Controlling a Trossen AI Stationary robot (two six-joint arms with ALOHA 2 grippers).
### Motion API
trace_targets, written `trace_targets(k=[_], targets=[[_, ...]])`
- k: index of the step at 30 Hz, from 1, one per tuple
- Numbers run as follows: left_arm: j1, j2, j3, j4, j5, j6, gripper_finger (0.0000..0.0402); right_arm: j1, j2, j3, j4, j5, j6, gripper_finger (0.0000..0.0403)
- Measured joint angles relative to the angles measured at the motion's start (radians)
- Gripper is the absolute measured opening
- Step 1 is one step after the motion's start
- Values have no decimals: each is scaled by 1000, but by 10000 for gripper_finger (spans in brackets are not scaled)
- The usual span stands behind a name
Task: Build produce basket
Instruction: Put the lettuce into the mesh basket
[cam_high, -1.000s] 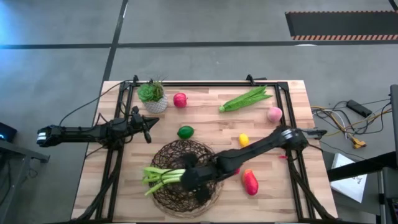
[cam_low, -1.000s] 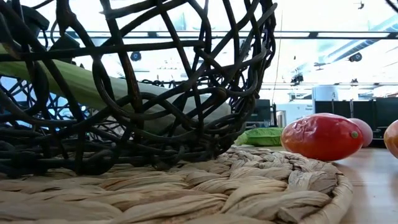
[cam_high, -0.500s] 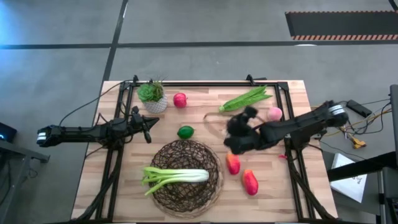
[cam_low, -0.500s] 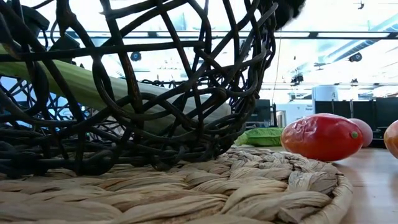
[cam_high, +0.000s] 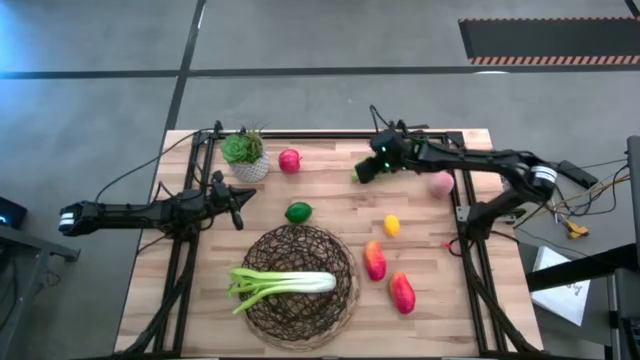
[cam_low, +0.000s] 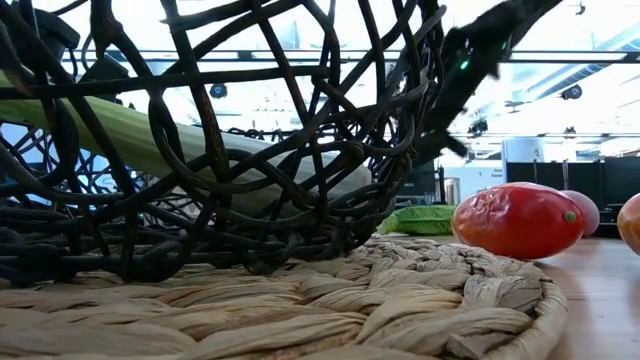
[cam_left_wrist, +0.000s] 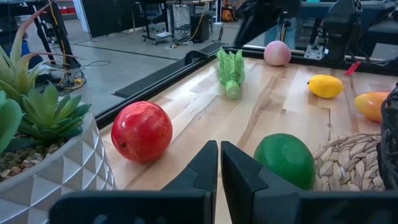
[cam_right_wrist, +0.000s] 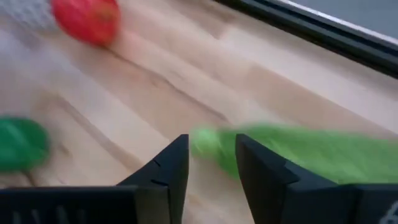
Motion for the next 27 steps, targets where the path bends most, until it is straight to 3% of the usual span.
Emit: trace_targets(k=[3,7,15,20,27], targets=[[0,0,0,0,0,0,4,-14,80,19,102,5,-9,138],[0,0,0,0,0,0,4,0,196,108,79,15,-21,135],[0,0,0,0,0,0,4,69,372,327,-369,17,-125,100],[0,1,0,0,0,0,4,152,371,332,-582,25,-180,80],[0,1,0,0,0,0,4,293,191,217,-652,73,-161,64]])
